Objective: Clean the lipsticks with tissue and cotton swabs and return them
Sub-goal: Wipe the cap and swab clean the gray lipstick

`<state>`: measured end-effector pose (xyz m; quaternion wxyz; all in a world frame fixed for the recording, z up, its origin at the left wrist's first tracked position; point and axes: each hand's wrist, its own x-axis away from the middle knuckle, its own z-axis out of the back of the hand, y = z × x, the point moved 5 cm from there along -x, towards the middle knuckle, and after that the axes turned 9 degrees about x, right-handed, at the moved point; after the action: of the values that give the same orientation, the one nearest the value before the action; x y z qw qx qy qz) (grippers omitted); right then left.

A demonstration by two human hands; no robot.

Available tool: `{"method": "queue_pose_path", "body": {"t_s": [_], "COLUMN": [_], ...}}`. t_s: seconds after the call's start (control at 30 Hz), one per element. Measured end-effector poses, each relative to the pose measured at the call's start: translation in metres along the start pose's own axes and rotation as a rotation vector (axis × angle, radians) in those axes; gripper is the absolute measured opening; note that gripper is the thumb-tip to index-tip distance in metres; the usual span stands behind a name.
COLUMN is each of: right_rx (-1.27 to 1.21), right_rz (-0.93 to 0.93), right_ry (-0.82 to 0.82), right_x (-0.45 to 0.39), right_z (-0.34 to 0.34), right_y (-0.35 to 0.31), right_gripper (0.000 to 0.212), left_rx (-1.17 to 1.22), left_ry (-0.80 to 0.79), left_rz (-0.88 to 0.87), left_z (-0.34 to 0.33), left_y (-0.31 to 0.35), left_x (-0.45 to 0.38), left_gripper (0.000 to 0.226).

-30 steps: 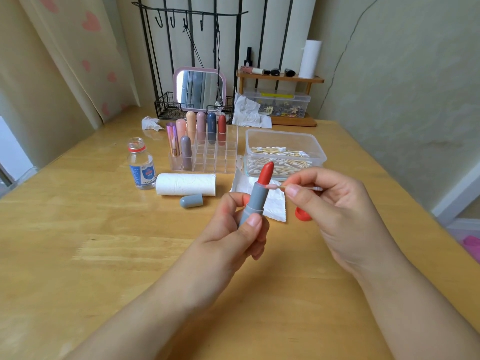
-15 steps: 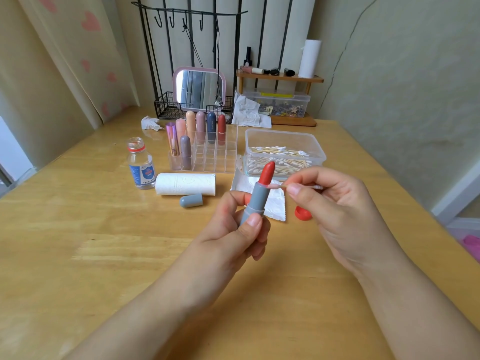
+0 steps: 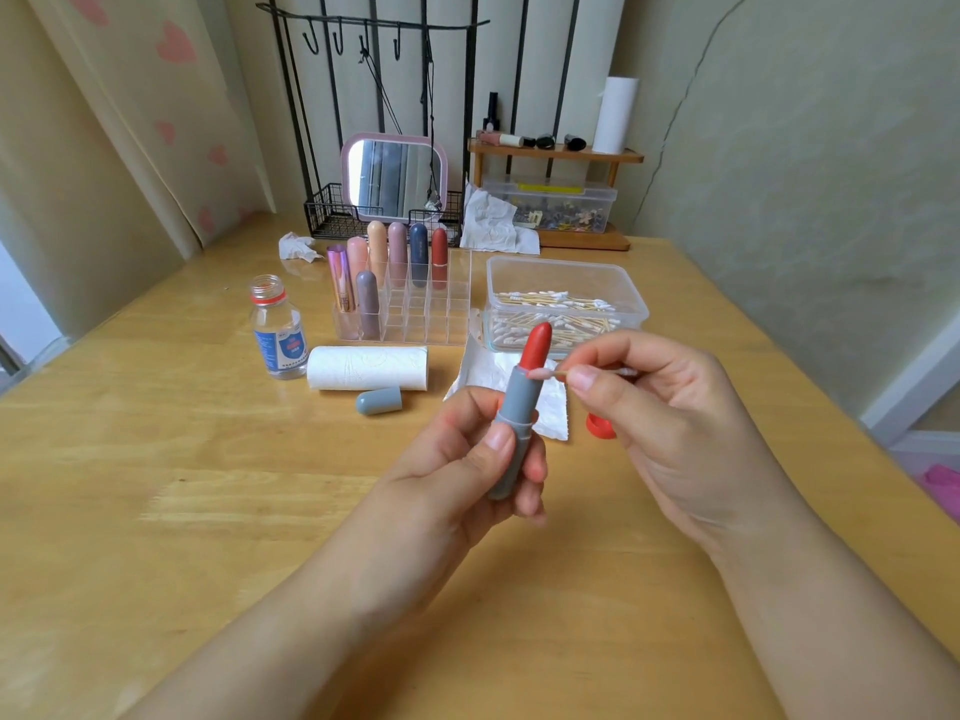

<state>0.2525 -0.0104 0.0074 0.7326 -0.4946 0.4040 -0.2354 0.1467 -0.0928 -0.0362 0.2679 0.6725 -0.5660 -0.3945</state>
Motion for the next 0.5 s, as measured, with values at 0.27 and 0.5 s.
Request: {"method": "queue_pose_path", "body": {"t_s": [0.27,0.5], "right_rx": [0.097,0.103], "right_rz": [0.040,0.034], "right_ry": [0.038,0.055], "right_x": [0.0013,0.0014], "right_z": [-0.0013,-0.0017], "right_y": [-0.0034,-0.0017], "right_gripper": [0.006,0.009], "left_rx": [-0.054,-0.143], "left_ry": [0.052,0.099], "left_rz": [-0.011,-0.058], "left_z": [0.0009,0.0048], "left_y": [-0.0030,-0.0017], "left_x": [-0.0011,0.0005], "left_gripper": [0.031,0.025]}}
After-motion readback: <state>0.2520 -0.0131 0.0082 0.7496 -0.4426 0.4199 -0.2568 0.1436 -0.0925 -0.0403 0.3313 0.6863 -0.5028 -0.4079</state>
